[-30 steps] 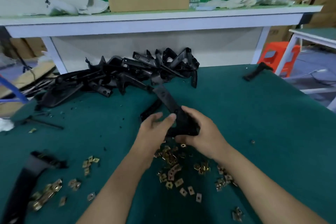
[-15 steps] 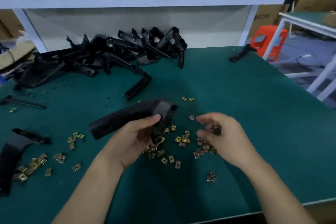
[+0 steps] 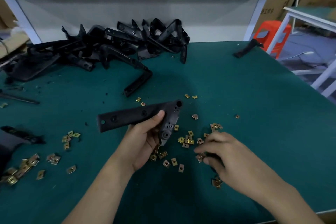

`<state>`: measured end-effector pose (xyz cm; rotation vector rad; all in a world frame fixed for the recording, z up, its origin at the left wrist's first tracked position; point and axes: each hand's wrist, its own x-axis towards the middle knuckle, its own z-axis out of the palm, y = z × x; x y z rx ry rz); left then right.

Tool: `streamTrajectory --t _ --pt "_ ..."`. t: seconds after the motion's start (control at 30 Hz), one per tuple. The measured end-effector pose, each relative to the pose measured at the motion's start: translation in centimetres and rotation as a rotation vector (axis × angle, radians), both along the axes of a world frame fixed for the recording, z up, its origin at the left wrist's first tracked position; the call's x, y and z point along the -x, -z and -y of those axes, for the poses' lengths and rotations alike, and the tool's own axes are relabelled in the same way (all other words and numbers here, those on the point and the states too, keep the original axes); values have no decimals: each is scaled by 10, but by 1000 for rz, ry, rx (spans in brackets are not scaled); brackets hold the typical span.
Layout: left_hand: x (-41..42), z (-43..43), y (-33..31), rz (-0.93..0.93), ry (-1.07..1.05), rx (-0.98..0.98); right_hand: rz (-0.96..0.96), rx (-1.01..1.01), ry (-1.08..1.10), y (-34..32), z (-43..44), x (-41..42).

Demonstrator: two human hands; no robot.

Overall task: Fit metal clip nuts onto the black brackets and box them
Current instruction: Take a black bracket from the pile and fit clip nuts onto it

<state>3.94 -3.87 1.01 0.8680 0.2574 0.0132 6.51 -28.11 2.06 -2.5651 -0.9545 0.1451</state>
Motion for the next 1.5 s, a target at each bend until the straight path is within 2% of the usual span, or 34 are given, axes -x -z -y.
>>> streamTrajectory --t 0.13,0.33,0.4,0.53,0.73,0.9,1.07,1.5 --pt "-12 -7 -8 50 23 61 -41 -10 25 1 -3 -3" --pt "-27 -13 -11 90 77 134 -125 -148 130 -7 -13 -13" --pt "-28 -16 -7 86 66 178 -218 -297 153 -14 -22 -19" --pt "-34 -22 -4 76 55 142 -561 -649 135 -33 -53 -39" --pt "-37 -28 -1 126 63 182 -960 -1041 97 -29 -93 -69" --pt "-38 -23 3 128 132 153 -1150 -1295 101 -19 -101 -70" --pt "-36 -18 3 132 141 162 -1144 -1433 194 -18 -102 -70" --pt "-37 -22 0 88 74 146 -1090 -1393 218 -18 -104 -63"
